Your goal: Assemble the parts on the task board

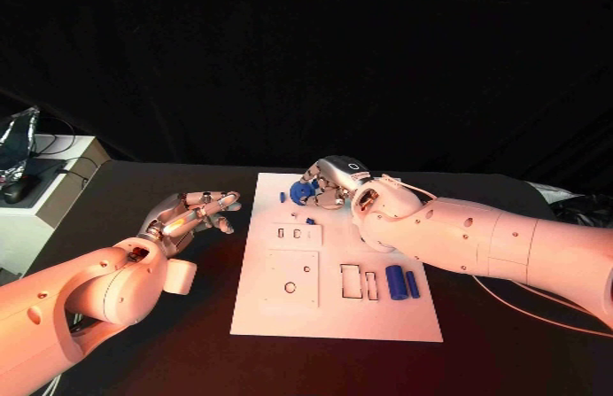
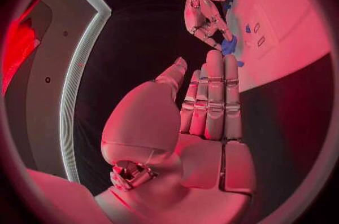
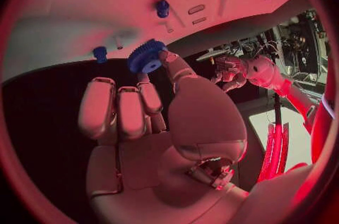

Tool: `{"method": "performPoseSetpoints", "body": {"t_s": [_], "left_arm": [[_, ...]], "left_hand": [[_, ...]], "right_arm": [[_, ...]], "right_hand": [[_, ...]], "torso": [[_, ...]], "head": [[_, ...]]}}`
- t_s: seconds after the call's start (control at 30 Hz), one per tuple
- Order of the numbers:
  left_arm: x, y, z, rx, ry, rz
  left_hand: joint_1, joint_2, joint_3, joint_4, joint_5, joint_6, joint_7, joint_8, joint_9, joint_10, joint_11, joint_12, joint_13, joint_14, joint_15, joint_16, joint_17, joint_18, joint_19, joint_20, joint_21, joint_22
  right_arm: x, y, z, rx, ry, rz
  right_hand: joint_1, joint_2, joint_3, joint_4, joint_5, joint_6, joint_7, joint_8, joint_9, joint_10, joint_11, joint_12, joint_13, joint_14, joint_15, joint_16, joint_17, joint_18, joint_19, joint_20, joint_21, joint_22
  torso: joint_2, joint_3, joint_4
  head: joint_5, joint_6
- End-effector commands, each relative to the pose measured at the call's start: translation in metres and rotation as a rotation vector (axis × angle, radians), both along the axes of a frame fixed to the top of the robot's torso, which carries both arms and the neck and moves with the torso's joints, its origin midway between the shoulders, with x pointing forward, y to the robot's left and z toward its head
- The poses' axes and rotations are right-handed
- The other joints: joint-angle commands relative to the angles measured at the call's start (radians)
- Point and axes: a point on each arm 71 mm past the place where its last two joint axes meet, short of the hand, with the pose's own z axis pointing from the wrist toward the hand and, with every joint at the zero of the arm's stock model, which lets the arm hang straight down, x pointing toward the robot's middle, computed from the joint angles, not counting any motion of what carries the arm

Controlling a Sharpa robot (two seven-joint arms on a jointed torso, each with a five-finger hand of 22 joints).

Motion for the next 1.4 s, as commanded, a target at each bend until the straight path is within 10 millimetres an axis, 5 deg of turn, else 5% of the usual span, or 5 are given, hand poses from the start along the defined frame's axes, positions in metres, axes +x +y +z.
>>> {"method": "performPoseSetpoints", "body": {"t_s": [0.03,1.23,1.33,1.4], "left_arm": [[-0.001,-0.002,0.001,-0.008,-0.007,-0.020],[-0.001,-0.002,0.001,-0.007,-0.006,-0.019],[-0.001,-0.002,0.001,-0.007,-0.006,-0.018],[-0.001,-0.002,0.001,-0.007,-0.006,-0.018]], "left_hand": [[-0.008,0.001,0.003,-0.003,-0.001,-0.005,0.004,-0.005,0.001,-0.006,0.000,0.002,0.000,-0.004,0.002,-0.007,-0.001,0.013,-0.007,-0.001,0.000,-0.001],[-0.008,0.001,0.003,-0.003,-0.001,-0.005,0.004,-0.005,0.001,-0.006,0.000,0.002,0.000,-0.004,0.002,-0.007,-0.001,0.013,-0.007,-0.001,0.000,-0.001],[-0.008,0.001,0.003,-0.003,-0.001,-0.005,0.004,-0.005,0.001,-0.006,0.000,0.002,0.000,-0.004,0.002,-0.007,-0.001,0.013,-0.007,-0.001,0.000,-0.001],[-0.008,0.001,0.003,-0.003,-0.001,-0.005,0.004,-0.005,0.001,-0.006,0.000,0.002,0.000,-0.004,0.002,-0.007,-0.001,0.013,-0.007,-0.001,0.000,-0.001]], "right_arm": [[0.002,-0.003,-0.001,-0.042,-0.010,-0.021],[0.016,-0.008,-0.011,-0.143,0.059,-0.093],[0.017,-0.008,-0.011,-0.138,0.055,-0.095],[0.017,-0.007,-0.011,-0.131,0.055,-0.095]], "right_hand": [[0.002,-0.008,-0.002,0.006,-0.008,0.007,-0.001,0.003,0.000,0.003,-0.002,-0.004,0.061,0.000,-0.006,-0.002,0.000,0.007,0.058,-0.009,0.005,0.159],[0.007,-0.027,-0.012,0.037,-0.040,-0.011,0.005,0.003,-0.001,-0.006,0.003,-0.019,0.058,-0.001,-0.003,-0.005,0.001,0.008,0.057,-0.007,0.000,0.158],[0.009,-0.048,-0.021,0.059,-0.097,-0.078,0.024,0.001,-0.002,-0.024,0.016,-0.042,0.043,-0.002,0.008,-0.007,-0.001,0.011,0.055,0.000,-0.008,0.156],[0.018,-0.093,-0.010,0.131,-0.166,-0.184,0.041,-0.002,-0.007,-0.038,0.030,-0.054,0.029,-0.003,0.019,-0.006,0.001,0.015,0.054,0.012,-0.010,0.156]], "torso": [[0.000,-0.0001,0.0000],[0.000,-0.0006,0.0004],[0.000,-0.0005,0.0003],[0.000,-0.0002,0.0010]], "head": [[-0.001,-0.001],[-0.003,0.001],[-0.003,0.002],[-0.003,0.001]]}}
